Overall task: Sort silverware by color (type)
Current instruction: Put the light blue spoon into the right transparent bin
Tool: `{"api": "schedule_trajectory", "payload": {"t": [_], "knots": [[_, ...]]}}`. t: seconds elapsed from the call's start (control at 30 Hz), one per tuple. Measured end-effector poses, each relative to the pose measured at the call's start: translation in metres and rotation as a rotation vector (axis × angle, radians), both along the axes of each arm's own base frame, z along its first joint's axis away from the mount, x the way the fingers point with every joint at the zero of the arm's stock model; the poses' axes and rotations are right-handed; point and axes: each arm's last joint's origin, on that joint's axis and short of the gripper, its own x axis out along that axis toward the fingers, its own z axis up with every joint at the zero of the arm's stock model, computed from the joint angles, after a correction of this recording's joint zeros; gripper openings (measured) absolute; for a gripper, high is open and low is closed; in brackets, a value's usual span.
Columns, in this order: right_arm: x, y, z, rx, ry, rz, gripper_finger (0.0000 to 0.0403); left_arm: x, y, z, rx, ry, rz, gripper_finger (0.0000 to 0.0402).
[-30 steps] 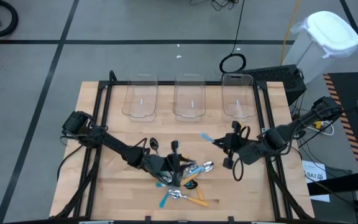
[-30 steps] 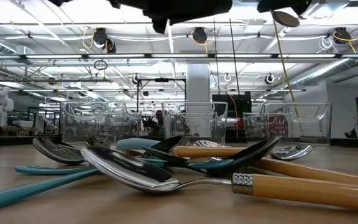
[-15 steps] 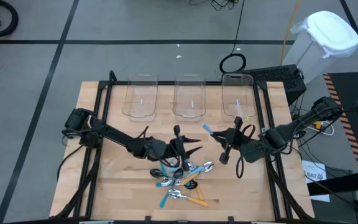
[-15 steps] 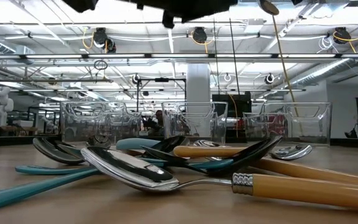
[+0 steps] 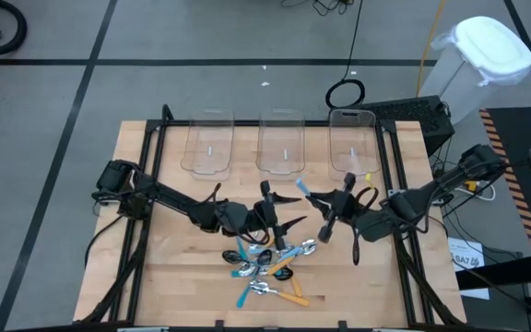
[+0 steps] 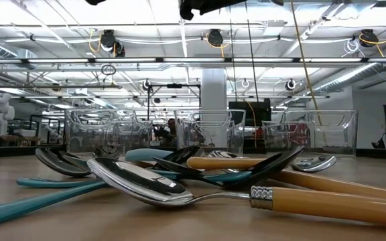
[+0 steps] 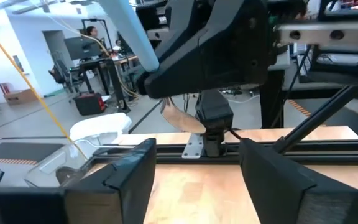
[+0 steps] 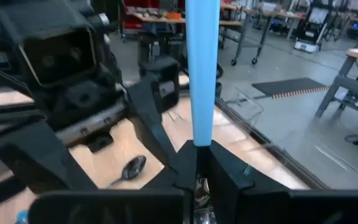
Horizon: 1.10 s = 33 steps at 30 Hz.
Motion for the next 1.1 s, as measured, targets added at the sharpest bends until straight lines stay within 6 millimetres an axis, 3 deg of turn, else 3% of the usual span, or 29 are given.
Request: {"api": "schedule_trajectory", "payload": {"t": [0.87,0.97,1.1], "knots": [[0.030,0.012,-0.007,-0.095,-0.053,0.026,0.0018,0.000,0.000,0.003,-0.072,-0.050,-0.006,0.0238],[0.030,0.012,-0.007,-0.099,-0.054,0.027,0.0018,0.000,0.000,0.003,-0.062,-0.042,-0.006,0.0222],[0.030,0.012,-0.007,-0.101,-0.052,0.027,0.0018,0.000,0.000,0.003,-0.064,-0.042,-0.004,0.0165]]}}
